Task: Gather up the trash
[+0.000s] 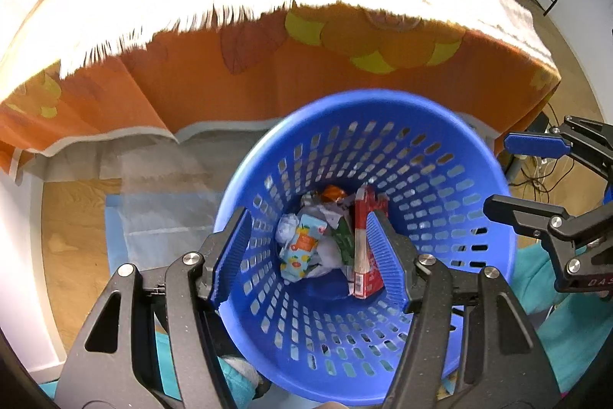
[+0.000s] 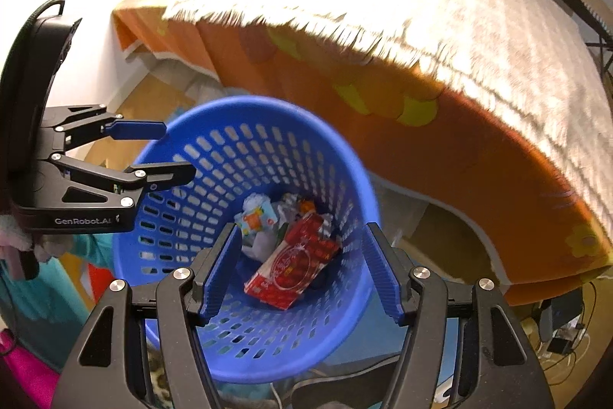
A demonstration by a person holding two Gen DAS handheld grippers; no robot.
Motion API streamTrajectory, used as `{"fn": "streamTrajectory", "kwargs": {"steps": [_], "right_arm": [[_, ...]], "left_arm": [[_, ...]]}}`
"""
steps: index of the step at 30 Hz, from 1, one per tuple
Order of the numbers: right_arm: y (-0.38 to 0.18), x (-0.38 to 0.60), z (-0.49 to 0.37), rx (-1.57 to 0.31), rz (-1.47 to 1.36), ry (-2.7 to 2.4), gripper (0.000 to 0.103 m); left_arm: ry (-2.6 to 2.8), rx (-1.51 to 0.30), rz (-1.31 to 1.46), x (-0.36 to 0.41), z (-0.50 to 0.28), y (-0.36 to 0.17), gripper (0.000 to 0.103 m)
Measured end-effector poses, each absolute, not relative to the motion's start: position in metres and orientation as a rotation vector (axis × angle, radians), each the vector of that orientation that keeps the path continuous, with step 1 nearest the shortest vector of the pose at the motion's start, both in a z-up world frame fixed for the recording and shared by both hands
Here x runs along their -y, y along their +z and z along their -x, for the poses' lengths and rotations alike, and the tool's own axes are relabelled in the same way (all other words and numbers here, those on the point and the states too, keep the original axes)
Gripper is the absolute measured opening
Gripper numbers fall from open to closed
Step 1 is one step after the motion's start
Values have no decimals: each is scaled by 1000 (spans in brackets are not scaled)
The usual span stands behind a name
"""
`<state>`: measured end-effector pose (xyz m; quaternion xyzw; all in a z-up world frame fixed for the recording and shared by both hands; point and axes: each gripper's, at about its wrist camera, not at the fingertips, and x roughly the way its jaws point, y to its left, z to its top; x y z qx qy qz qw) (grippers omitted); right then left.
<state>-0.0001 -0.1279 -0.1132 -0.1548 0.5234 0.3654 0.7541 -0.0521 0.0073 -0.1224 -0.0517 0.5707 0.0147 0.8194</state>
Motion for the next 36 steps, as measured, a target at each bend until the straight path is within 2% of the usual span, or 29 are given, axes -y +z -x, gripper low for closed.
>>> {"fn": "streamTrajectory", "kwargs": {"steps": [16, 19, 27, 36], "right_arm": [[-45, 146, -39, -969, 284, 700, 65], [-32, 148, -47, -918, 292, 675, 69], [-2, 153, -72, -819, 300, 633, 72], [8, 157, -100, -756, 243, 601, 76]], "left_arm": [[5, -1030, 76, -2, 17, -45, 65], [4, -980, 77, -2, 9, -27, 73], [-14, -881, 90, -2, -17, 10, 74], [-9, -798, 96, -12, -47, 34, 82]]}}
